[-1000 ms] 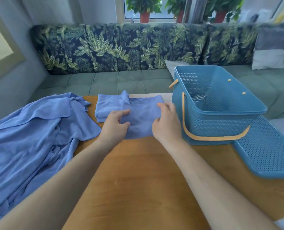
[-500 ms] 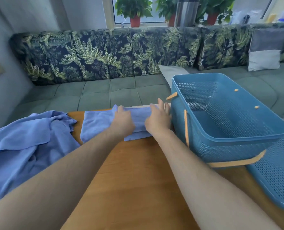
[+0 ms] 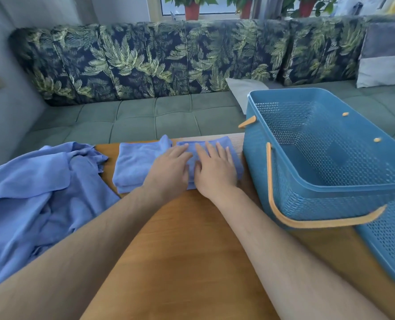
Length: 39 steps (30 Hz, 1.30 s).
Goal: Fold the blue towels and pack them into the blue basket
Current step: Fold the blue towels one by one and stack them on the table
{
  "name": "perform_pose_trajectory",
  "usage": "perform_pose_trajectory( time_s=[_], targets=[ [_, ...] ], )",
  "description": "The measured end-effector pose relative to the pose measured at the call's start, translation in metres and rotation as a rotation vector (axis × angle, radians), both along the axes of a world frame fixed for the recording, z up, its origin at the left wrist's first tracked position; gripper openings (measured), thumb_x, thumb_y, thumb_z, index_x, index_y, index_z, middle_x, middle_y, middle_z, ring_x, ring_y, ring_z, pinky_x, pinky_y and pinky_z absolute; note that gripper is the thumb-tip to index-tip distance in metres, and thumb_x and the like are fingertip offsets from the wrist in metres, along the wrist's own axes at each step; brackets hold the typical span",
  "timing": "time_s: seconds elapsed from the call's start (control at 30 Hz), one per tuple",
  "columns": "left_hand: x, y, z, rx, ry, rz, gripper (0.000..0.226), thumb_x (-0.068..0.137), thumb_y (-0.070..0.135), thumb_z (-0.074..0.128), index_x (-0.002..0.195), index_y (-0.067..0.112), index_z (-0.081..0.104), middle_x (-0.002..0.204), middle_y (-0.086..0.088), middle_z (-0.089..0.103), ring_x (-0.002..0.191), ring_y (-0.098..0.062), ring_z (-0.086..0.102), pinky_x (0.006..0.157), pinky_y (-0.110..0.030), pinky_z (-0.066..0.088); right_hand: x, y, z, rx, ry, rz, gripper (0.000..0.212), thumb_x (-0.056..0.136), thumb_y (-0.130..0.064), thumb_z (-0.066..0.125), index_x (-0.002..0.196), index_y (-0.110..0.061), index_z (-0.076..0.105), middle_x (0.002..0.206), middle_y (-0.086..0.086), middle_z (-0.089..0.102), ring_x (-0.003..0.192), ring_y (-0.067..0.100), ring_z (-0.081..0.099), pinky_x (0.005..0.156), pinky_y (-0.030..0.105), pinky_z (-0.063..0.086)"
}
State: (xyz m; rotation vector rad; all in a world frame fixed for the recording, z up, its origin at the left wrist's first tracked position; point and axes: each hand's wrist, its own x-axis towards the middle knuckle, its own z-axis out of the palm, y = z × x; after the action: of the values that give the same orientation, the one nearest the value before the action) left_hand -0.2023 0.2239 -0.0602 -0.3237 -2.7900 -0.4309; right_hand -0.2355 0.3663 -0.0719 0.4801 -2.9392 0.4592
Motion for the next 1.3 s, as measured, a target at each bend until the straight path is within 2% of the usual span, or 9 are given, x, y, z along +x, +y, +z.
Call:
perform_pose_trajectory(
  time_s=[0.17,0.3,0.43,0.83,0.97,1.07,1.13,1.23,1.3],
  targets=[
    [0.039,-0.043,0.019,0.085,0.053,0.159,0.041,0.093,0.017,0.046,0.131,0.013,0.060,0.132,-0.002,0.060,0.119,-0.025,0.055,0.093,-0.044,0.047,0.036,-0.055,0.024,-0.197,0.129,0.160,0.051,0.097,-0.031,0.032,0.142,-0.021,0.053,0.146,0.002,0.052,0.141,0.030,0.037,0.122,0.046,0.018],
    [0.098,-0.084,0.028,0.114,0.071,0.286,0.038,0.088,0.021,0.043,0.115,0.017,0.070,0.121,0.003,0.066,0.110,-0.022,0.060,0.082,-0.043,0.051,0.074,-0.105,0.027,-0.207,0.115,0.313,0.053,0.093,-0.032,0.030,0.134,-0.018,0.060,0.130,0.002,0.063,0.127,0.031,0.051,0.110,0.044,0.036],
    [0.166,-0.139,0.028,0.044,-0.015,0.467,0.038,0.089,0.020,0.047,0.120,0.015,0.068,0.128,-0.001,0.063,0.118,-0.026,0.057,0.092,-0.042,0.048,0.121,-0.158,0.028,-0.139,0.049,0.481,0.045,0.099,-0.026,0.049,0.143,-0.019,0.051,0.139,0.001,0.057,0.133,0.028,0.046,0.109,0.040,0.034],
    [0.223,-0.262,0.034,-0.090,0.066,0.825,0.044,0.088,0.016,0.061,0.132,0.015,0.058,0.128,-0.012,0.058,0.118,-0.038,0.048,0.093,-0.049,0.039,0.174,-0.242,0.034,-0.013,-0.069,0.591,0.049,0.104,-0.034,0.041,0.151,-0.024,0.039,0.150,-0.001,0.048,0.132,0.028,0.043,0.105,0.041,0.034],
    [0.218,-0.280,0.048,-0.263,-0.091,0.955,0.022,0.091,0.018,0.053,0.107,0.013,0.066,0.110,-0.011,0.066,0.105,-0.035,0.054,0.087,-0.040,0.035,0.176,-0.253,0.035,-0.044,-0.035,0.581,0.044,0.102,-0.036,0.042,0.145,-0.023,0.049,0.144,0.001,0.053,0.130,0.029,0.046,0.104,0.041,0.037],
    [0.220,-0.274,0.055,-0.197,0.014,0.876,0.017,0.091,0.014,0.051,0.088,0.011,0.067,0.096,-0.011,0.067,0.094,-0.035,0.056,0.080,-0.038,0.034,0.179,-0.251,0.036,-0.236,-0.073,0.534,0.028,0.101,-0.033,0.044,0.108,-0.019,0.067,0.112,0.001,0.068,0.107,0.028,0.055,0.088,0.040,0.045],
    [0.223,-0.257,0.062,0.015,0.026,0.784,0.018,0.093,0.019,0.053,0.080,0.010,0.063,0.089,-0.010,0.068,0.087,-0.035,0.060,0.077,-0.040,0.044,0.184,-0.251,0.047,-0.474,-0.258,0.441,0.038,0.101,-0.040,0.045,0.079,-0.015,0.063,0.082,0.000,0.066,0.085,0.025,0.058,0.075,0.038,0.045],
    [0.233,-0.213,0.073,0.326,-0.023,0.605,0.015,0.094,0.024,0.059,0.081,0.017,0.061,0.081,0.002,0.064,0.077,-0.023,0.058,0.068,-0.032,0.041,0.187,-0.247,0.069,-0.849,-0.761,0.249,0.055,0.090,-0.066,0.049,0.077,-0.017,0.071,0.086,0.000,0.074,0.086,0.022,0.068,0.082,0.038,0.051],
    [0.241,-0.180,0.081,0.428,-0.023,0.483,0.009,0.094,0.019,0.061,0.088,0.015,0.067,0.081,0.003,0.065,0.072,-0.016,0.056,0.063,-0.019,0.039,0.184,-0.231,0.073,-1.019,-0.894,0.189,0.048,0.081,-0.064,0.058,0.081,-0.019,0.075,0.091,0.006,0.078,0.090,0.026,0.072,0.084,0.040,0.054]
  ],
)
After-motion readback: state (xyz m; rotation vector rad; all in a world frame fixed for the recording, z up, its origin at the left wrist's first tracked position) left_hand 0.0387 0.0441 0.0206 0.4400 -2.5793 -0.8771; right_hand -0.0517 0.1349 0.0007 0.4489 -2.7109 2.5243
